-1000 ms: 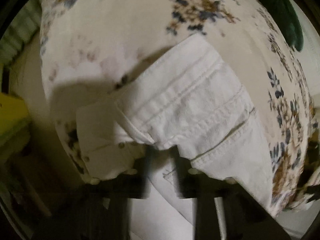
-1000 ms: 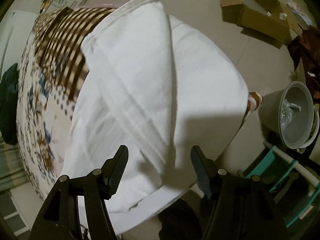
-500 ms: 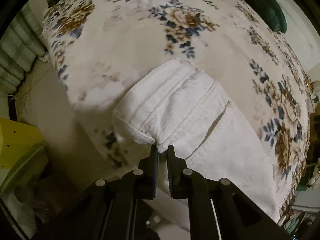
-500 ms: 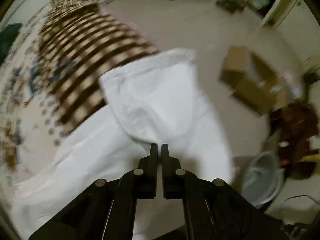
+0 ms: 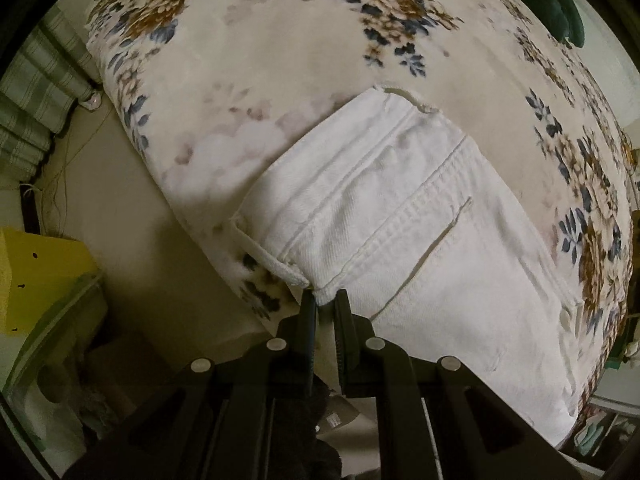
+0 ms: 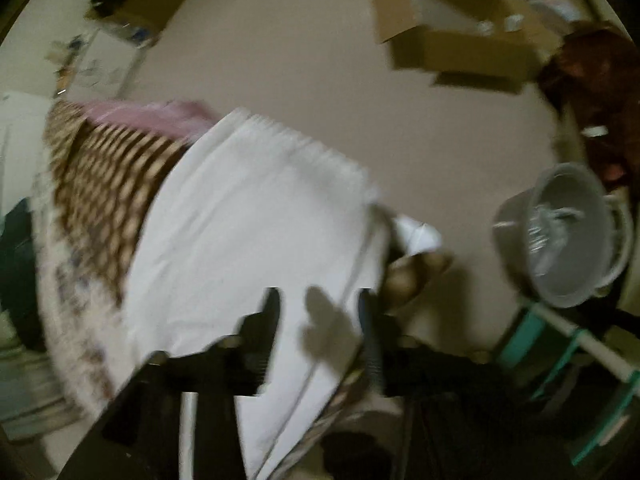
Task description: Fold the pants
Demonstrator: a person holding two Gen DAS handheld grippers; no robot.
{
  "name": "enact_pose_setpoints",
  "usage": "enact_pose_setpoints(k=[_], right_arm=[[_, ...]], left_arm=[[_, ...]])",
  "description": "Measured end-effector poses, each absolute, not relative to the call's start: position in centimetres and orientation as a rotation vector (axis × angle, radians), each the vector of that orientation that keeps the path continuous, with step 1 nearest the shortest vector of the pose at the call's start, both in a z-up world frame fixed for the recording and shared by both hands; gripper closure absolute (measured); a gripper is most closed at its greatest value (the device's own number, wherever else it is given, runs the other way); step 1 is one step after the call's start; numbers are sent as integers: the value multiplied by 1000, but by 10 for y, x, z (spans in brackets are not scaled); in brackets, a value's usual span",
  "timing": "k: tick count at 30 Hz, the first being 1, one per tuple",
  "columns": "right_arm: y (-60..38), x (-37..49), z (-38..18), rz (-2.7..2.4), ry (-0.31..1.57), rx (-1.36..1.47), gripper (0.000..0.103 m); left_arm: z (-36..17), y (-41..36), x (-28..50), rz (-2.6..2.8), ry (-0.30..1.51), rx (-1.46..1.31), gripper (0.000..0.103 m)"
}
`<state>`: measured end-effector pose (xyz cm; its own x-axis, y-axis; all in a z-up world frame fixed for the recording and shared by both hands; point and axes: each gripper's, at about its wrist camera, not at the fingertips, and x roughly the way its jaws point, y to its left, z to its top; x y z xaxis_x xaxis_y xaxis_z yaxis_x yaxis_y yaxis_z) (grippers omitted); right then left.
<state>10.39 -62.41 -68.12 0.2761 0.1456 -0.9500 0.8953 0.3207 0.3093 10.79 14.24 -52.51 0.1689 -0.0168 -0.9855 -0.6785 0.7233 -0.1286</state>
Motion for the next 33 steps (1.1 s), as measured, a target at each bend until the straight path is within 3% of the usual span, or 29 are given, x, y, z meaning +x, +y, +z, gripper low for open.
enact_pose_setpoints(k=[4,6,10,15,21,25,28,29,30,33], right_arm=[[-592,112,-709,-635,1283,1221,57],[-578,112,-721,-662,1280,1225,90],[-560,117,-699,-730,1242,1103,94],[-553,105,-670,-743,1259,1004,95],[-562,105,-706,-745,1416,1034,93],[-562,119,-689,-683,1493,969,68],[-547,134,-656,-585,1452,945,61],[-537,142,-648,-539,1442,964,61],[-527,150,-643,-495,1436,986,61],[-486,188,-646,-351,1473,1059,60]], left_arm=[[-526,142,108,514,1343,-627,96],[-526,142,107,508,1349,-615,96],[-525,143,104,492,1361,-594,96],[-543,144,102,487,1402,-564,96],[-563,149,105,473,1462,-561,91],[-540,153,96,484,1466,-542,88],[-519,151,83,515,1462,-461,54],[-513,150,81,527,1457,-429,30],[-506,146,81,536,1449,-382,18],[-493,132,99,502,1420,-293,17]])
